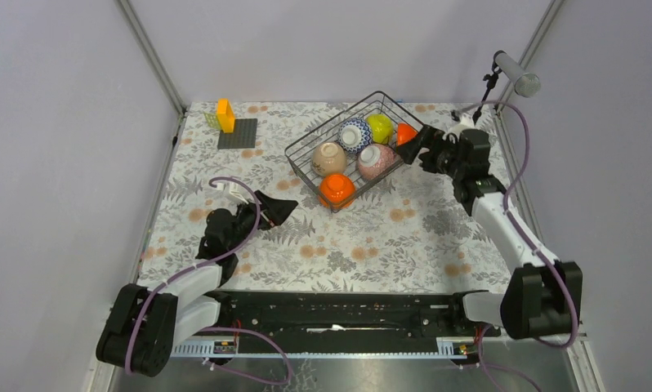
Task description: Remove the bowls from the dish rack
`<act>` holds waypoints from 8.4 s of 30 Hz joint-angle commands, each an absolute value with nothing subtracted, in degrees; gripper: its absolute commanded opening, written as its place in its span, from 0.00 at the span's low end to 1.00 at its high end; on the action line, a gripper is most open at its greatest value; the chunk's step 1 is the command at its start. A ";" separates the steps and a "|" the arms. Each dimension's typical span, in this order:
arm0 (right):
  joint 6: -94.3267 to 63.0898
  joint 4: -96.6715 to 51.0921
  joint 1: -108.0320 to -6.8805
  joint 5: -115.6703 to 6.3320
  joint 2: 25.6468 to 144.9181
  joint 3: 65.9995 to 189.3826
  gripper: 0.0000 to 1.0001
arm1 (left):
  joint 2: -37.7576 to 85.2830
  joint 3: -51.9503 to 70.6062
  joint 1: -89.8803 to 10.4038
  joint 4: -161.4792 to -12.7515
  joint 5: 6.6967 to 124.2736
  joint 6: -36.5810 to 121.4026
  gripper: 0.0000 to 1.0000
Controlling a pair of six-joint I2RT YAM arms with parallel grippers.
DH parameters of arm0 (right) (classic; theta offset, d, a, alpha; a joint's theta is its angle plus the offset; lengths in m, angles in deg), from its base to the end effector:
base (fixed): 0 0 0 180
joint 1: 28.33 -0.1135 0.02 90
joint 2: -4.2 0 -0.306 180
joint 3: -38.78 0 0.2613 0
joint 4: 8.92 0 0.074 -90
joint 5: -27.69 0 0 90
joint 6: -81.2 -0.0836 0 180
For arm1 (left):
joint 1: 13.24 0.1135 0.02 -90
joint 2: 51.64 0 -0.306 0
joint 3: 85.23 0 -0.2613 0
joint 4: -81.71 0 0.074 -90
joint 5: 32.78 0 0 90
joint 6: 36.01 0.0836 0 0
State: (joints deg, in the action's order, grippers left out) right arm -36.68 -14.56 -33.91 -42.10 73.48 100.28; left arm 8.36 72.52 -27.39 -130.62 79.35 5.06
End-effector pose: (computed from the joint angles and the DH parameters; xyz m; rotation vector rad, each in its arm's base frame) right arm 0.3146 0.0598 0.3290 0.1014 1.8485 0.7295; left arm 0.2099 -0.0854 0.2042 -0.2278 1.7777 -1.1337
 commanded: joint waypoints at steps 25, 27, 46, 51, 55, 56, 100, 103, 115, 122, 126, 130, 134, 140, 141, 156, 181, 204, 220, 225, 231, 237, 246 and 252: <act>-23.95 -50.85 -45.60 -61.98 114.64 147.38 1.00 | 9.07 71.20 -29.73 -132.17 77.20 6.04 0.99; -23.43 -51.80 -45.64 -61.80 116.70 149.17 0.99 | 9.26 71.21 -29.76 -132.21 77.12 5.96 0.99; -25.40 -51.13 -45.63 -53.90 123.31 151.69 0.94 | 10.40 70.97 -29.76 -132.45 77.02 5.57 0.99; -26.11 -50.35 -45.64 -50.83 122.01 151.35 0.90 | 9.93 71.04 -29.74 -132.23 76.94 5.65 0.99; -26.68 -50.14 -45.69 -48.87 120.97 151.35 0.85 | 9.32 71.04 -29.76 -131.97 76.78 5.82 0.99; -26.77 -50.15 -45.79 -48.78 120.66 151.37 0.85 | 9.14 71.04 -29.74 -131.86 76.80 5.83 0.99; -26.81 -44.69 -51.09 -57.59 104.78 146.31 0.63 | 4.15 71.55 -29.70 -130.95 76.81 4.27 0.99; -28.80 -41.20 -51.08 -54.67 100.78 142.75 0.63 | 3.41 70.69 -29.74 -132.60 79.15 0.60 0.99; -39.62 -25.07 -50.98 -37.33 88.52 128.02 0.63 | 9.27 62.85 -29.71 -146.63 87.98 -15.30 0.99; -48.73 -12.69 -51.00 -27.43 83.90 122.88 0.62 | 16.37 59.00 -29.73 -160.13 89.59 -24.92 0.99; -55.92 -2.66 -51.03 -22.64 81.33 118.27 0.62 | 20.94 57.88 -29.80 -169.19 90.55 -30.95 0.99; -60.12 2.47 -51.09 -19.54 80.43 116.16 0.62 | 24.60 55.96 -29.95 -174.59 92.81 -34.53 0.98; -62.73 5.25 -51.09 -17.35 80.49 115.00 0.62 | 25.33 54.69 -30.71 -175.28 93.08 -34.98 0.97; -65.30 8.16 -51.44 -15.64 80.88 113.82 0.61 | 25.25 52.56 -32.55 -175.19 93.62 -34.61 0.92; -65.38 8.32 -51.65 -15.64 80.85 113.64 0.61 | 25.19 52.24 -32.84 -175.19 93.76 -34.60 0.91; -70.00 14.58 -52.78 -13.12 81.62 110.83 0.64 | 23.51 49.87 -35.29 -175.89 93.87 -33.64 0.53; -46.02 -16.52 -52.79 -31.69 73.58 112.09 1.00 | 12.14 53.34 -35.82 -147.58 89.04 -17.69 0.00; -30.15 -35.77 -52.85 -62.01 66.58 113.08 1.00 | 25.44 20.93 -35.94 -54.68 13.60 -5.13 0.00; -29.18 -36.27 -52.85 -63.03 67.24 111.47 1.00 | 56.01 0.49 -31.90 -45.83 21.36 2.57 0.00; -28.80 -36.17 -52.83 -62.93 67.99 111.25 1.00 | 58.12 -0.03 -30.77 -45.64 21.83 2.31 0.00; -28.38 -36.04 -52.79 -62.43 69.20 111.37 1.00 | 59.79 -1.57 -29.40 -42.43 22.05 0.22 0.30; -28.12 -36.02 -52.82 -60.79 69.42 111.63 1.00 | 56.73 -0.16 -29.39 -43.30 21.28 0.30 0.63; -29.11 -34.94 -52.83 -63.66 71.61 112.31 1.00 | 42.97 9.70 -29.72 -55.44 31.99 3.17 0.67; -28.62 -34.10 -52.85 -62.40 75.10 114.52 1.00 | 29.61 22.69 -30.26 -70.38 42.49 5.84 0.76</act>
State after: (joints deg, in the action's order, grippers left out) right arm -29.14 -36.50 -52.60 -61.84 73.17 111.37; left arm 37.08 16.59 -29.82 -57.85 34.02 3.66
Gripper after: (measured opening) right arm 0.994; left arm 0.730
